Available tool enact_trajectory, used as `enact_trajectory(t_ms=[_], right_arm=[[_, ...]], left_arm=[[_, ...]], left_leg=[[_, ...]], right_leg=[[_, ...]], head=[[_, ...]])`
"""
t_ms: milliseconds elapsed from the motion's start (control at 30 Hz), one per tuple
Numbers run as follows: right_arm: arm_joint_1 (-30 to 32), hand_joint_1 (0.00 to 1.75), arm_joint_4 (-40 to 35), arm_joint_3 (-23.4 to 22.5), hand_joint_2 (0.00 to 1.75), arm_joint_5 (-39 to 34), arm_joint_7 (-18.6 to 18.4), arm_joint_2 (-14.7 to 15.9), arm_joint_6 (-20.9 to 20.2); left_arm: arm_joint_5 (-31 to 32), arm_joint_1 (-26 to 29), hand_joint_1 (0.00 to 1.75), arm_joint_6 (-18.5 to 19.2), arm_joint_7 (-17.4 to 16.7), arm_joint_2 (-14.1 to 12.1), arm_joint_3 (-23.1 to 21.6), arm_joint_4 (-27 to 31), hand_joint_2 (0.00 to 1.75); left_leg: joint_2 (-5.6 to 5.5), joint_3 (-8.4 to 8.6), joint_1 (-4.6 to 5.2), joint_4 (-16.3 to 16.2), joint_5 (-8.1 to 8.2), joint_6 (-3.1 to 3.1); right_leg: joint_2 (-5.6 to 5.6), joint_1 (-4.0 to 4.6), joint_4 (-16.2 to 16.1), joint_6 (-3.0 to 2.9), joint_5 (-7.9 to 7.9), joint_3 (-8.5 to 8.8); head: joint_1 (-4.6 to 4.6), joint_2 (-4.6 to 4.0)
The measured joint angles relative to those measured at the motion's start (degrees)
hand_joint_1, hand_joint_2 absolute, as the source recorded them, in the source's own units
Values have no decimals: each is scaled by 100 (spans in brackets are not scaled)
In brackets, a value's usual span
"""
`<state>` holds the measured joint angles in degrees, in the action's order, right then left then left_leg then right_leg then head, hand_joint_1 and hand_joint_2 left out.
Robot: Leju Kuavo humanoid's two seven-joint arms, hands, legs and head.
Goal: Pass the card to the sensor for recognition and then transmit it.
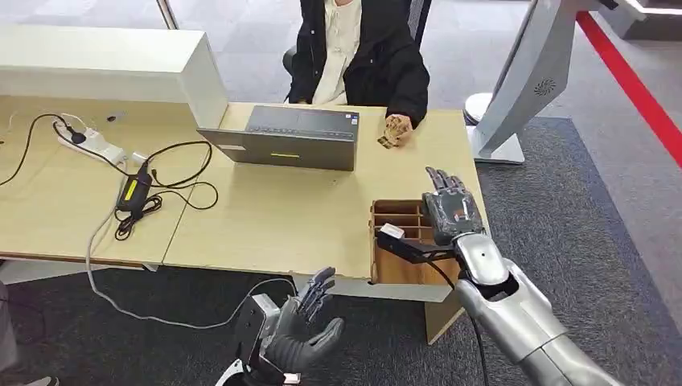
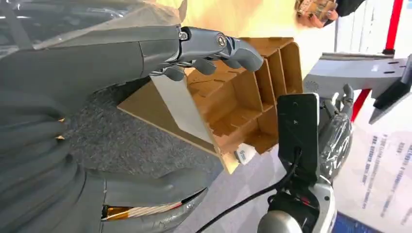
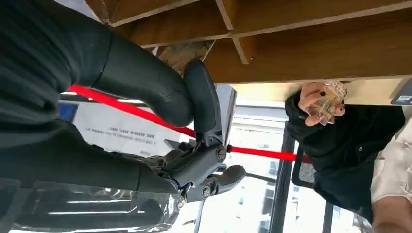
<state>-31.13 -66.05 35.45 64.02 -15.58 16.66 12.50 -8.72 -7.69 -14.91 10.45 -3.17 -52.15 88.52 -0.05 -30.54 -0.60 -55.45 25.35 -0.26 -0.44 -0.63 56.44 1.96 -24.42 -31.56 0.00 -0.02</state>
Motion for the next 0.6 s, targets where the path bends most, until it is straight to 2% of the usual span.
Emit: enact_trajectory(t_ms=[200,333,400,433,467,533,567,600], right_arm=[[88,175,-151,-2,175,20,-31,9,-4],[107,162,-208,-2,175,28,-52,15,4],[107,126,-210,-2,175,28,-52,15,26],[107,93,-227,-2,175,28,-52,15,37],[106,84,-249,-2,175,31,-52,15,55],[105,93,-293,-4,175,35,-55,15,118],[102,103,-314,-4,175,33,-57,17,131],[101,129,-348,-4,175,26,-61,17,140]], left_arm=[[26,5,0,90,22,2,0,11,175],[50,4,0,114,37,2,0,11,175],[68,4,0,136,48,2,0,11,175],[72,4,0,138,52,2,0,11,175],[81,4,0,138,52,2,0,11,175],[105,4,0,138,52,4,2,11,175],[111,4,0,138,50,4,2,11,175],[111,4,0,138,48,4,0,11,175]], left_leg=[[0,0,0,0,0,0],[0,0,0,0,0,0],[0,0,0,0,0,0],[0,0,0,0,0,0],[0,0,0,0,0,0],[0,0,0,0,0,0],[0,0,0,0,0,0],[0,0,0,0,0,0]], right_leg=[[0,0,0,0,0,0],[0,0,0,0,0,0],[0,0,0,0,0,0],[0,0,0,0,0,0],[0,0,0,0,0,0],[0,0,0,0,0,1],[0,0,0,0,0,1],[0,0,0,0,0,1]], head=[[-2,0],[0,0],[-2,0],[0,0],[-2,0],[0,0],[-2,0],[0,0]])
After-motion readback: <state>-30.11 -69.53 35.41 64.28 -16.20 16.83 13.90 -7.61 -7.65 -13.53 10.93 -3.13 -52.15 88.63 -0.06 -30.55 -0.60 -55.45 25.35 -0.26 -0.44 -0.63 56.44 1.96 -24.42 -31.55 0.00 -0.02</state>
